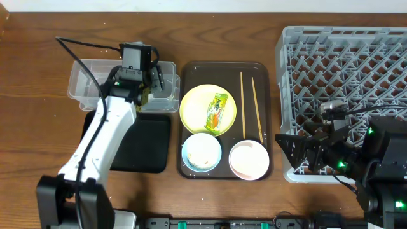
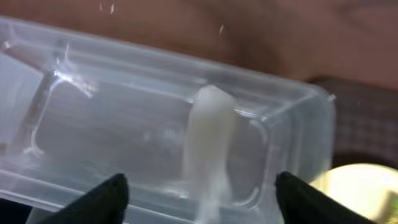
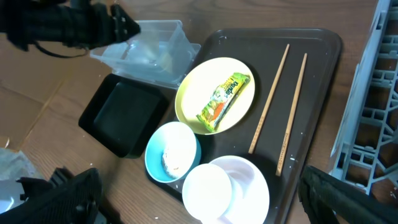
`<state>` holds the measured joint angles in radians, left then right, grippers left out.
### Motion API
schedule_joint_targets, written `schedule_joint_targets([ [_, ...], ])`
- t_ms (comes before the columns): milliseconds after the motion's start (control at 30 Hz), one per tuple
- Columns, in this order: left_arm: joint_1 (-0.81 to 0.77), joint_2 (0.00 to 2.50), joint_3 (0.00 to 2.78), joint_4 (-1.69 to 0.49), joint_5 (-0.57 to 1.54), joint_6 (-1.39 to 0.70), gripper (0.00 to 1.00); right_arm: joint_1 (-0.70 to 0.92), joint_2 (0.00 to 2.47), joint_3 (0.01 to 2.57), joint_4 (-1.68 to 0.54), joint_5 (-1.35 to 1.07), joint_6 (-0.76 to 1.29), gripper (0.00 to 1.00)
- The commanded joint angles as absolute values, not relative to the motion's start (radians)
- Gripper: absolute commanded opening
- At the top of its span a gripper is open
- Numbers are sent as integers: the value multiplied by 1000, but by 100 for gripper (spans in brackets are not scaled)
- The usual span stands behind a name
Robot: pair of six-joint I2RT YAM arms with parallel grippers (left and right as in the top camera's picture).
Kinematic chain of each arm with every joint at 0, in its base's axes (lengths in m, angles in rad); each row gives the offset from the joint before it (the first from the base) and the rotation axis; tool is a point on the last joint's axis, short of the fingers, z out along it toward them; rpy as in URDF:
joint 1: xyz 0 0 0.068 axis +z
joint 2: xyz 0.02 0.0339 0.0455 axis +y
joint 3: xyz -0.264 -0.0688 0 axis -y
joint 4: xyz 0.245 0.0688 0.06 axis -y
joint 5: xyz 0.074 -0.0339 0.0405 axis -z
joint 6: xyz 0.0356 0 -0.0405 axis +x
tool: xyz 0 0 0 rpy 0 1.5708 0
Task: Sort waste into correct bins and load items into the dishwasher rack
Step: 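Move the tissue over the clear bin and release it, then reach the left gripper to the green snack wrapper on the plate, then carry the green wrapper into the clear bin and release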
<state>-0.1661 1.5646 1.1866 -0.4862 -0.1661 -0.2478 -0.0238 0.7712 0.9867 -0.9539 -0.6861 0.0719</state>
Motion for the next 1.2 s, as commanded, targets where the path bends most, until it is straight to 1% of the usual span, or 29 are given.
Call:
schedule_joint_targets([
  [0,-184,1538,1192,-505,-110,-222,80,-32,769,1005,-961,-704,81,99],
  [67,-206,1517,1192,-528,-39,-223,80,-32,769,1005,-961,-704,81,99],
  [133,-247,1501,1192,-550,87,-223,80,-32,769,1005,-960,-704,81,99],
  [200,-315,1506,1189,-563,167,-222,80,-32,769,1005,-958,-704,81,99],
  [333,-461,1561,1182,-559,144,-127,80,-32,769,1005,-956,-704,81,99],
  [467,-556,1662,1182,-549,-14,-120,80,-32,769,1005,-959,-704,81,99],
  [600,-596,1780,1182,-513,-13,-114,80,-32,769,1005,-962,-704,81,99],
  [800,-600,1915,1182,-464,-2,-136,77,-32,769,1005,-965,-704,81,99],
  [867,-601,1935,1182,-461,51,-135,67,-32,769,1005,-968,-704,81,100],
  [933,-601,1935,1182,-462,87,-135,49,-32,769,1005,-971,-704,81,99],
  [967,-601,1925,1184,-466,90,-136,37,-32,769,1005,-974,-704,81,99],
  [1033,-601,1898,1194,-473,90,-136,23,-32,769,1005,-978,-704,81,99],
  [1133,-596,1814,1243,-525,84,-136,10,-32,769,1005,-985,-704,81,99],
  [1167,-591,1782,1257,-542,75,-136,9,-32,769,1005,-989,-704,81,99],
])
